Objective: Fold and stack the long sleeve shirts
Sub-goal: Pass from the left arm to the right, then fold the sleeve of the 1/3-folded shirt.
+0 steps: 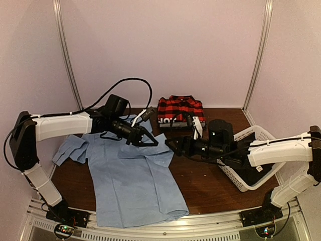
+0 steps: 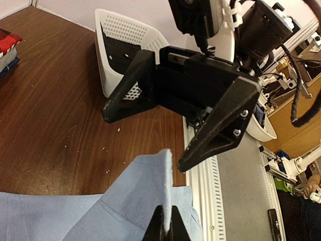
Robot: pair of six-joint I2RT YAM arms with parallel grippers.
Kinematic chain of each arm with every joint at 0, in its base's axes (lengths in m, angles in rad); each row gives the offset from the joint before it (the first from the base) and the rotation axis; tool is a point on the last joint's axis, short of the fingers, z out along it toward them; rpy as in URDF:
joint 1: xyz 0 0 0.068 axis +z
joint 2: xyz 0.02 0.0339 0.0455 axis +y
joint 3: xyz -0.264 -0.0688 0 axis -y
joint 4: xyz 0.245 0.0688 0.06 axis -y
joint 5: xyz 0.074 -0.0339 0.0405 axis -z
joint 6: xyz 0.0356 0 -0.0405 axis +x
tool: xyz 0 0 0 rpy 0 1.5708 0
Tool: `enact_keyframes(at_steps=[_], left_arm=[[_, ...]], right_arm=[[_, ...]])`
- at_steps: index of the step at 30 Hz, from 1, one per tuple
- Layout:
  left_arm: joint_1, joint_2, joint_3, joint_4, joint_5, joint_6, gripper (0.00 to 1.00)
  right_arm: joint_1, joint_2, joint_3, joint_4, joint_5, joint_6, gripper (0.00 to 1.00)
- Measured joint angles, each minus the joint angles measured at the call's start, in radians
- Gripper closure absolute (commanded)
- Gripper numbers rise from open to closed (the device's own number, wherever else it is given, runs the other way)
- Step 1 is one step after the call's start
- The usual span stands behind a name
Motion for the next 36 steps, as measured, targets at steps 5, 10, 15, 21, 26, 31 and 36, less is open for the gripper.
enact_keyframes(at_steps=[5, 10, 15, 21, 26, 31, 36], left_arm=[[0.000, 0.009, 0.029, -0.023, 0.010, 0.017, 1.00], [0.000, 0.017, 0.032, -0.029, 0.012, 0.025, 1.00], [0.000, 0.028, 0.032, -0.034, 0.005, 0.029, 0.90], [0.000, 0.026, 0.032, -0.004, -0.094, -0.023, 0.60], [0.000, -0.002, 0.032, 0.045, -0.277, -0.113, 0.39], [0.000, -0.035, 0.035, 0.051, -0.490, -0.175, 0.36], [0.003, -0.033, 0.040, 0.025, -0.669, -0.237, 0.37]], right_arm=[[0.010, 0.035, 0.079, -0.060, -0.047, -0.085, 0.35], [0.020, 0.084, 0.114, -0.109, -0.087, -0.117, 0.58], [0.027, 0.090, 0.115, -0.145, -0.102, -0.098, 1.00], [0.043, 0.089, 0.118, -0.185, -0.111, 0.017, 1.00], [0.072, 0.087, 0.088, -0.213, -0.100, 0.220, 1.00], [0.106, 0.078, -0.023, -0.212, -0.069, 0.414, 1.00], [0.129, 0.076, -0.121, -0.192, -0.038, 0.573, 1.00]])
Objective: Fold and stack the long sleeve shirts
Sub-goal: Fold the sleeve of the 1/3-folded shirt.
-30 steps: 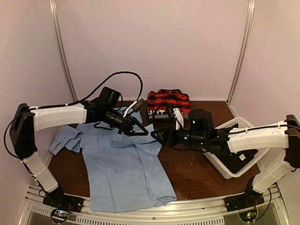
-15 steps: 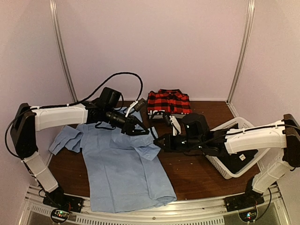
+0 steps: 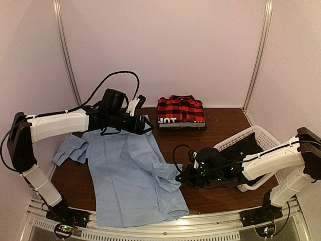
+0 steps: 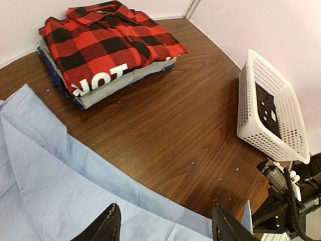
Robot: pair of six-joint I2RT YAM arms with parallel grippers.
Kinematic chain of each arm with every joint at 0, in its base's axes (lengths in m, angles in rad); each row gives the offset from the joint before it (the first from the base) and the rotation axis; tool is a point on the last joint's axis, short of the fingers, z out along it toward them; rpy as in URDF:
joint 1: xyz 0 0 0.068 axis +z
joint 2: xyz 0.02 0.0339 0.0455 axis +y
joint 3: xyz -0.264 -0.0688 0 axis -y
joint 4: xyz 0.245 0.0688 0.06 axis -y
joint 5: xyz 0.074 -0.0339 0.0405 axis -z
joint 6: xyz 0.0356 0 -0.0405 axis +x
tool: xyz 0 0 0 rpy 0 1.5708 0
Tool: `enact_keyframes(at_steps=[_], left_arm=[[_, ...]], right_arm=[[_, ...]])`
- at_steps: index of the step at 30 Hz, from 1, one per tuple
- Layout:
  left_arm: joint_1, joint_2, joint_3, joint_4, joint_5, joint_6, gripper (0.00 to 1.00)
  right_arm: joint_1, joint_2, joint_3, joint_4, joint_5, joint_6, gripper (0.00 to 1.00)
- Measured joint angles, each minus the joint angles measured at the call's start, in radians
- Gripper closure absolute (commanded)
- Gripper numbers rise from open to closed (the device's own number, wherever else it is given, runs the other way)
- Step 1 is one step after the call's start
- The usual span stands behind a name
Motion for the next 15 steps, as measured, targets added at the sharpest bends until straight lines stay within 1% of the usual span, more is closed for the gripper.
enact_keyframes(at_steps=[2, 5, 6, 8, 9, 10, 11, 15], left_arm=[[0.003, 0.002, -0.005, -0.004, -0.044, -0.026, 0.37], [0.010, 0.007, -0.022, -0.004, -0.080, -0.062, 0.38], [0.011, 0.011, -0.027, -0.004, -0.085, -0.071, 0.38], [0.014, 0.026, -0.040, -0.004, -0.088, -0.092, 0.38], [0.015, 0.033, -0.045, -0.004, -0.088, -0.099, 0.38], [0.016, 0.037, -0.048, -0.005, -0.088, -0.103, 0.38], [0.016, 0.042, -0.051, -0.005, -0.088, -0.106, 0.38], [0.019, 0.049, -0.060, -0.005, -0.088, -0.112, 0.38]], right_arm=[[0.011, -0.004, -0.021, 0.002, 0.017, 0.048, 0.99], [0.019, -0.022, -0.036, 0.010, 0.030, 0.104, 0.88], [0.024, -0.028, -0.036, 0.014, 0.031, 0.118, 0.80], [0.042, -0.036, -0.032, 0.012, 0.034, 0.128, 0.61], [0.056, -0.038, -0.026, 0.005, 0.039, 0.128, 0.53], [0.068, -0.039, -0.018, -0.006, 0.044, 0.130, 0.49], [0.084, -0.042, -0.004, -0.032, 0.051, 0.121, 0.46], [0.137, -0.100, 0.031, -0.147, 0.100, 0.087, 0.45]])
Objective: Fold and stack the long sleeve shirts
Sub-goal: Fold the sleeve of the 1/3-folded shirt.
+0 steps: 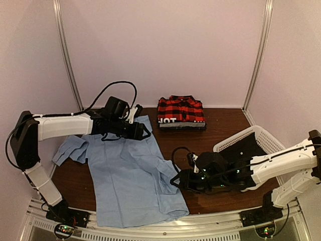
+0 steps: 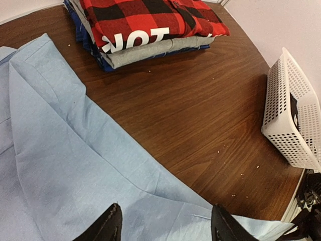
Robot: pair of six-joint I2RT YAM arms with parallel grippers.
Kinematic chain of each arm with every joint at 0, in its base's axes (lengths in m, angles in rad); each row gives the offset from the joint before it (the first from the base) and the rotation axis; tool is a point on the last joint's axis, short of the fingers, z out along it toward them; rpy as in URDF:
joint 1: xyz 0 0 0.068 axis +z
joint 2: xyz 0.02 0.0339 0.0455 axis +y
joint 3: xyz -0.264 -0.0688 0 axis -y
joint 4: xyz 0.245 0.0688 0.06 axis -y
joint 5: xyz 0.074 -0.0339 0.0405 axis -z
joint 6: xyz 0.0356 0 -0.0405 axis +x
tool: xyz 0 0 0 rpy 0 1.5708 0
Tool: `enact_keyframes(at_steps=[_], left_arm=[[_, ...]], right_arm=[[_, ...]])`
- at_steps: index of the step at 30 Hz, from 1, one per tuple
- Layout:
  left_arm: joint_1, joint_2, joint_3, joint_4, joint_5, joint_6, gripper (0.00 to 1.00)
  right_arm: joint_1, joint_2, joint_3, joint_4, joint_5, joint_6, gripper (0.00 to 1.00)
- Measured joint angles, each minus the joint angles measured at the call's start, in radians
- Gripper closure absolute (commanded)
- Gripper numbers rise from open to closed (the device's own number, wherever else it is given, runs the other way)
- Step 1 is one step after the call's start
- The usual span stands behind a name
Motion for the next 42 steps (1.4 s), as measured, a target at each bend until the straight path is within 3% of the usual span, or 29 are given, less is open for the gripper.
enact_keyframes(at_steps=[8, 14, 28, 31, 39, 42], left_arm=[[0.011, 0.000, -0.002, 0.000, 0.000, -0.003, 0.38], [0.014, 0.001, -0.002, 0.000, 0.000, -0.003, 0.38], [0.040, 0.001, -0.018, -0.003, 0.001, -0.008, 0.39], [0.044, 0.001, -0.018, -0.003, 0.002, -0.008, 0.39], [0.049, 0.001, -0.020, -0.003, 0.005, -0.010, 0.39], [0.050, 0.001, -0.026, -0.003, 0.008, -0.013, 0.39]], right_arm=[[0.035, -0.038, 0.157, -0.346, 0.197, -0.151, 0.39], [0.055, 0.074, 0.267, -0.439, 0.254, -0.259, 0.36], [0.094, 0.200, 0.303, -0.393, 0.227, -0.465, 0.34], [0.095, 0.241, 0.303, -0.375, 0.212, -0.487, 0.43], [0.080, 0.287, 0.303, -0.341, 0.169, -0.507, 0.94], [0.070, 0.287, 0.303, -0.327, 0.144, -0.505, 1.00]])
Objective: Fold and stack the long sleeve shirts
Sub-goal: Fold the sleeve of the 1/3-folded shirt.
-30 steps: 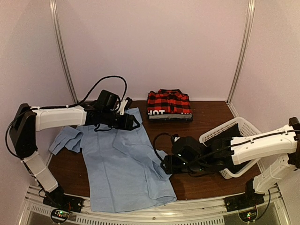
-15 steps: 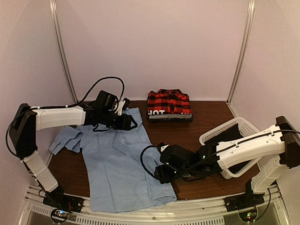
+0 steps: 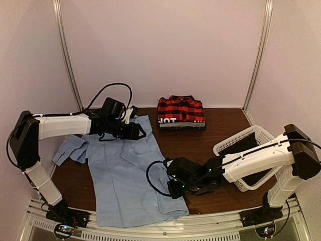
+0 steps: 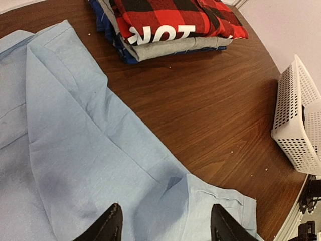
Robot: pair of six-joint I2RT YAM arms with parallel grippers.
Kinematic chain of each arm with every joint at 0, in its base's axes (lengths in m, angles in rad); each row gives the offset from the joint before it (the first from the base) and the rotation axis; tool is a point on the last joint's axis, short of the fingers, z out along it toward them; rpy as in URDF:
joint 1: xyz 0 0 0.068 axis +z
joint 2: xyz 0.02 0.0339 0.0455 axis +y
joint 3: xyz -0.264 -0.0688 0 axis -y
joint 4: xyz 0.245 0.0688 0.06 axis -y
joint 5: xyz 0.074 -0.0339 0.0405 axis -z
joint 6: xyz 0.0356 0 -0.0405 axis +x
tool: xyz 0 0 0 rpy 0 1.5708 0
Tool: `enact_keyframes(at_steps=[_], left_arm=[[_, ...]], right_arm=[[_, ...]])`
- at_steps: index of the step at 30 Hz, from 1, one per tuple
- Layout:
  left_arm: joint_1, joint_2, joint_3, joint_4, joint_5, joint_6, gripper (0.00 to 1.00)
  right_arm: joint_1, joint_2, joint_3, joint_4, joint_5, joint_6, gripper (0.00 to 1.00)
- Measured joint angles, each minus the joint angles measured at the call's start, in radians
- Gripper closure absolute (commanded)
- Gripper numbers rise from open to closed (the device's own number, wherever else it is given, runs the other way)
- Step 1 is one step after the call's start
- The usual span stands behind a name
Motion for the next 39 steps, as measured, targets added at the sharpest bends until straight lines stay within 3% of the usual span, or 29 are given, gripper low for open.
enact_keyframes(at_steps=[14, 28, 39], left_arm=[[0.005, 0.000, -0.004, 0.000, 0.008, -0.007, 0.39], [0.008, 0.067, -0.003, -0.006, 0.027, -0.011, 0.39], [0.020, 0.128, -0.003, -0.027, 0.030, -0.014, 0.38]], right_arm=[[-0.010, -0.043, 0.034, 0.079, -0.252, 0.058, 1.00], [0.003, -0.036, -0.037, 0.075, -0.280, 0.172, 1.00], [0.001, -0.052, 0.154, -0.085, -0.243, 0.135, 1.00]])
